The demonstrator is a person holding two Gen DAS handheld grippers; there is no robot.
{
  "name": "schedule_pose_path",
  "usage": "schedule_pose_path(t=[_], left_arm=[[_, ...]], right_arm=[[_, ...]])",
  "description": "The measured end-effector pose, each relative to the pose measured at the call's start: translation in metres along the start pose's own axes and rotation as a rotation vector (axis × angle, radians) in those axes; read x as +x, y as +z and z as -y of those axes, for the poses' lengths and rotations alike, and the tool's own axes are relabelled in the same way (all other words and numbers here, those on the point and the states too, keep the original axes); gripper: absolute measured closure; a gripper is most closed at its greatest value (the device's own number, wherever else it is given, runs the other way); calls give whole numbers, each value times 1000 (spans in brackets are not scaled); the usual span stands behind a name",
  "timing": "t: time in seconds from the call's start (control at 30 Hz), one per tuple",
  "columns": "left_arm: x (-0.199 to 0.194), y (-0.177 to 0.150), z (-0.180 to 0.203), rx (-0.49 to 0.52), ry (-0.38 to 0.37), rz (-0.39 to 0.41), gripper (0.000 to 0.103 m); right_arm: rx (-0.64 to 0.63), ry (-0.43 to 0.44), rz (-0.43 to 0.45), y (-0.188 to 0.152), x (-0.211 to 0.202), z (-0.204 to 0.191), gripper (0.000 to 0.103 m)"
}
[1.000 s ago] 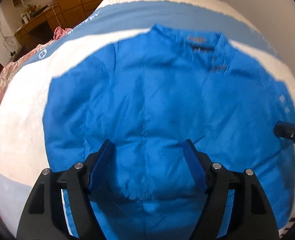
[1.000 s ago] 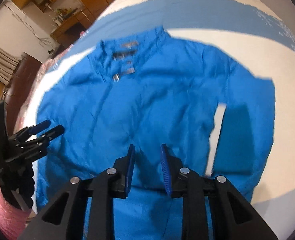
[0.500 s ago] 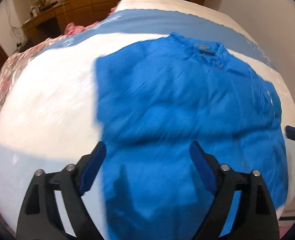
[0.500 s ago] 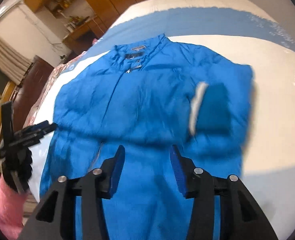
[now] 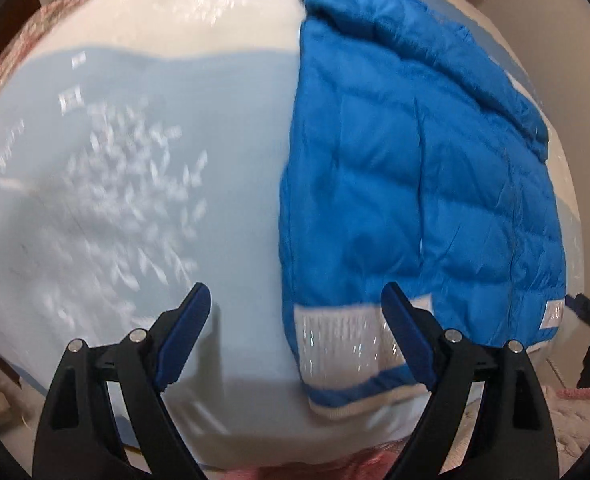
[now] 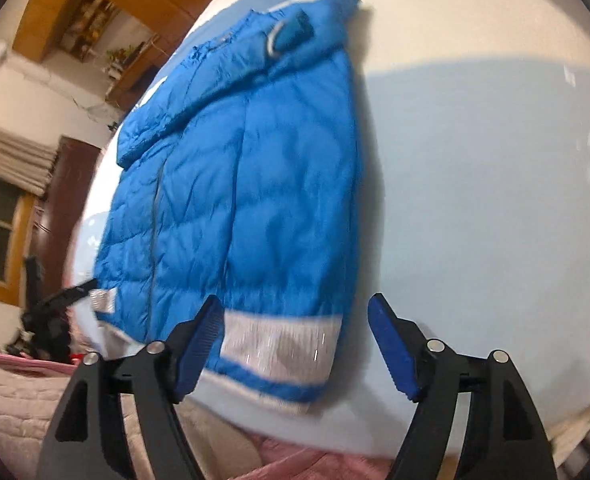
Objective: Fold large clothes
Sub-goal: 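Grasp the white-banded hem with both tools, then lift the hem with both tools and fold it toward the collar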
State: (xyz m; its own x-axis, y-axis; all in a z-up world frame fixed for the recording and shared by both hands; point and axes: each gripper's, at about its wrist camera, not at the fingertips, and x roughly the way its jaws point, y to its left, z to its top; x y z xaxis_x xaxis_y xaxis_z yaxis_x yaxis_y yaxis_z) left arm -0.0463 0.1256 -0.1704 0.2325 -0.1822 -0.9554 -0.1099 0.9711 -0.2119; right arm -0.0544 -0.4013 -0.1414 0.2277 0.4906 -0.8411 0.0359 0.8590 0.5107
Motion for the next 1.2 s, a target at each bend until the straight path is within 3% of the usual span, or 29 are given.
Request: schedule_pose_path(t=[0.2,0.27,0.37,0.43,0.47,0.5,0.53,0.63,0.77,0.97,1.1,1.2], left_arm=[[11,-15,3,-5,-28,-11,17],[12,-17,4,-22,-47,-9,18],[14,-15,18,-17,-74,-4,36],[12,-18,21,-18,-116,-6,56],[13,-19,24,-19,-124,-5,59],[12,-19,25,-17,-125,-2,69],[10,-19,24,-15,-125,3,78],[1,-23,21,-27,-171,25,89],[-13,-34,23,16,-168,46,90],[5,-41,18,6,-173,-14,90],[6,-29,15,-33,-217,-22,90],[-18,-21,12,-21,-280,19,90]], right_arm=[[-4,35,-39,-17,24,-1,27],[-3,44,-55,-19,34,-3,33],[-17,28,-48,-19,41,-4,46],[-5,69,-44,-18,39,-1,69],[10,95,-39,-18,37,1,73],[17,118,-31,-17,33,3,81],[14,130,-25,-18,30,3,85],[-22,165,2,-20,17,-3,89],[-41,185,7,-24,7,-6,90],[1,156,-38,-24,17,5,91],[3,148,-41,-14,19,2,91],[-27,152,0,-10,0,-6,91]])
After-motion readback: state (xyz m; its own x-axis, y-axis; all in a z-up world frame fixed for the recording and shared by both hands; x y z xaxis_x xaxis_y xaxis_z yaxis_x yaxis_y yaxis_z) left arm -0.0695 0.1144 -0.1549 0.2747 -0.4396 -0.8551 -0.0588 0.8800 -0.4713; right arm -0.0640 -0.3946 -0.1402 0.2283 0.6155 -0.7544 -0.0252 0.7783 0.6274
